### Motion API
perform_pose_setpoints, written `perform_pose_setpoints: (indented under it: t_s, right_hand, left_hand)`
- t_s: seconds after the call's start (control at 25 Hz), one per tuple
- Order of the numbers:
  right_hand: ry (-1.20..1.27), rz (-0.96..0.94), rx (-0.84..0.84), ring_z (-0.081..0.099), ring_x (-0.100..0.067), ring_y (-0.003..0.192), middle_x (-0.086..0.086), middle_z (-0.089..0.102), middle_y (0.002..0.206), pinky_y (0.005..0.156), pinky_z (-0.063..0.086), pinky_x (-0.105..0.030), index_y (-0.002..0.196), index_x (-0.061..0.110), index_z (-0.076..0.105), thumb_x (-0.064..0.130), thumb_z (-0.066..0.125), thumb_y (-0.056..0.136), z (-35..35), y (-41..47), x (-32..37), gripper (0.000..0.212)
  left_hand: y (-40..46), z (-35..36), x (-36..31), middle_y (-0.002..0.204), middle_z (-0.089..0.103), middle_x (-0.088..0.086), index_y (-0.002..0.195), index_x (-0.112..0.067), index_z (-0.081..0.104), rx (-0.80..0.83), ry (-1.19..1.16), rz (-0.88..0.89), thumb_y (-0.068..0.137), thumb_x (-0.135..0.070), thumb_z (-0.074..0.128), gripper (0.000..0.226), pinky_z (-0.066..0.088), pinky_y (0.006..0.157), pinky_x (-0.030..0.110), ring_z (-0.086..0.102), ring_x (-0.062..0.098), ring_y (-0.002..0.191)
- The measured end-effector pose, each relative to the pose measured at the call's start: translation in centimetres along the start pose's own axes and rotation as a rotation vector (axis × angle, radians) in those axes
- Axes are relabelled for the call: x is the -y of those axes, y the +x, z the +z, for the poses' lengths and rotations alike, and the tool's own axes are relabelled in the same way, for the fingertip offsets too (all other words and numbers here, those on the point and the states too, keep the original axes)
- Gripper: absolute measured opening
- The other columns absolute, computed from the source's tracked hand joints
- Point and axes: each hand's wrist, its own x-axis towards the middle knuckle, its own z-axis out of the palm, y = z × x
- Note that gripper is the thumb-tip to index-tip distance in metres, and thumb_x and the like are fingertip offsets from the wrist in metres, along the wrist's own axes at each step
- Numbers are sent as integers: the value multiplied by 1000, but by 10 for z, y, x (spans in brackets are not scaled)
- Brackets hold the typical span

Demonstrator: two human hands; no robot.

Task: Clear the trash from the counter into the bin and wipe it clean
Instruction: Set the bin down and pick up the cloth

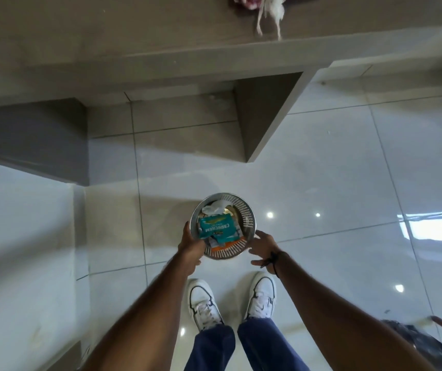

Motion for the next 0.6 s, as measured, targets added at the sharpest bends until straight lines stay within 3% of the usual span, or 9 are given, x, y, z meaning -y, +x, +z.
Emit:
perform_pose_setpoints:
  t_s: [0.12, 0.24, 0.36, 0.44, 0.52, 0.6]
  right_hand:
    - [-45, -95, -99, 59, -35, 123, -18, 61, 137, 106, 50, -52, 139, 10, 55, 19, 60, 96, 2, -62, 15, 44]
    - [-89, -171, -53, 66, -38, 115, -17, 67, 119, 99, 55, -54, 126, 3, 63, 15, 55, 96, 0, -165, 54, 33]
    - [130, -286, -78, 71, -23, 74, -14, 74, 94, 74, 63, -40, 93, 10, 71, 19, 63, 88, -3, -279, 97, 13]
    - [105, -536, -222, 64, -18, 58, -14, 73, 73, 56, 55, -31, 73, 10, 68, 27, 64, 83, -2, -337, 129, 21]
    - [56, -802, -448, 56, -18, 54, -9, 67, 58, 55, 44, -29, 62, 9, 61, 34, 61, 79, -3, -380, 163, 31]
    - [16, -959, -589, 60, -19, 62, -1, 67, 65, 59, 41, -27, 71, 15, 64, 33, 62, 76, -7, -404, 204, 19]
  left_hand:
    - [-55, -7, -25, 140, 61, 14, 150, -20, 39, -88, 194, 147, 87, -18, 71, 70, 55, 100, 43, 59, 36, 125]
    - [-146, -30, -68, 135, 65, 17, 140, -10, 54, -123, 276, 261, 89, -7, 62, 51, 52, 101, 35, 61, 33, 124]
    - [-241, -59, -122, 114, 76, 13, 114, -8, 71, -134, 186, 451, 89, -4, 57, 29, 59, 93, 35, 72, 27, 105]
    - [-289, -77, -171, 90, 79, 8, 96, -13, 74, -136, 48, 662, 88, -8, 57, 19, 64, 72, 38, 77, 22, 79]
    - [-321, -93, -223, 73, 75, 6, 89, -16, 72, -221, -92, 821, 88, -11, 55, 18, 61, 56, 34, 72, 19, 59]
    - [-331, -106, -277, 77, 74, 13, 94, -14, 71, -387, -157, 868, 87, -8, 53, 20, 62, 62, 40, 72, 29, 65]
